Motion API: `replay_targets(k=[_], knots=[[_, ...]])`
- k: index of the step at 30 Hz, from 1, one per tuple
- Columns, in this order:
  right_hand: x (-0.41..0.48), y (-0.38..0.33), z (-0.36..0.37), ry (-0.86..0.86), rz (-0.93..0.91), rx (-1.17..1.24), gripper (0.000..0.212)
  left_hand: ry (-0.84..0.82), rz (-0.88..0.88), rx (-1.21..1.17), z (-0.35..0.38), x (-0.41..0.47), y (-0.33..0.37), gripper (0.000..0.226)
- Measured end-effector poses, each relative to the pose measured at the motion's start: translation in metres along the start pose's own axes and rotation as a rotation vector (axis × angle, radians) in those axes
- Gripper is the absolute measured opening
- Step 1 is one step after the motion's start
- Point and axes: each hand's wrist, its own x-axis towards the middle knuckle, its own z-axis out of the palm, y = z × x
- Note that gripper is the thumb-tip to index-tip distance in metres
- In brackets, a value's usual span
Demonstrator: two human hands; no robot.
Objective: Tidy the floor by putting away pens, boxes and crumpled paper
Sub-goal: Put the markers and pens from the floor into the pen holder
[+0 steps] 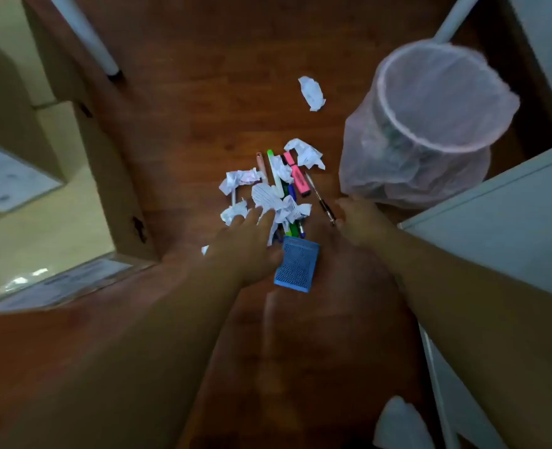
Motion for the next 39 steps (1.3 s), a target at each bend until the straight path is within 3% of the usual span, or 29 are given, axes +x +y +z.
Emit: replay_targets(k=[8, 13, 21, 27, 30, 34, 39], knots=[[0.047, 0.021, 0.071, 0.03, -0.002, 0.048, 0.037, -0.078, -0.024, 0.014, 0.073, 0.016, 0.031, 0.083], [0.029, 0.039, 0.097, 0.146, -0.001, 0.017, 0.035, -0.067, -0.081, -0.112, 0.096, 0.019, 0.033, 0.086], [-0.015, 0.065, 0.102, 0.277, 0.131, 0.147, 0.012, -0.098, -0.247, -0.196, 0.1, 0.028, 0.053, 0.086], [-0.048, 0.081, 0.095, 0.215, 0.128, 0.197, 0.024, -0.043, -0.221, -0.227, 0.101, 0.006, 0.052, 0.085], [-0.064, 0.082, 0.087, 0.26, 0.121, 0.339, 0.011, 0.056, -0.15, -0.229, 0.096, -0.009, 0.044, 0.077], [-0.084, 0.075, 0.073, 0.341, 0.232, 0.657, 0.011, 0.14, -0.122, -0.234, 0.096, -0.025, 0.026, 0.06], [-0.102, 0.046, 0.035, 0.462, 0.173, 0.985, 0.011, 0.196, -0.146, -0.244, 0.095, -0.041, 0.017, 0.05]])
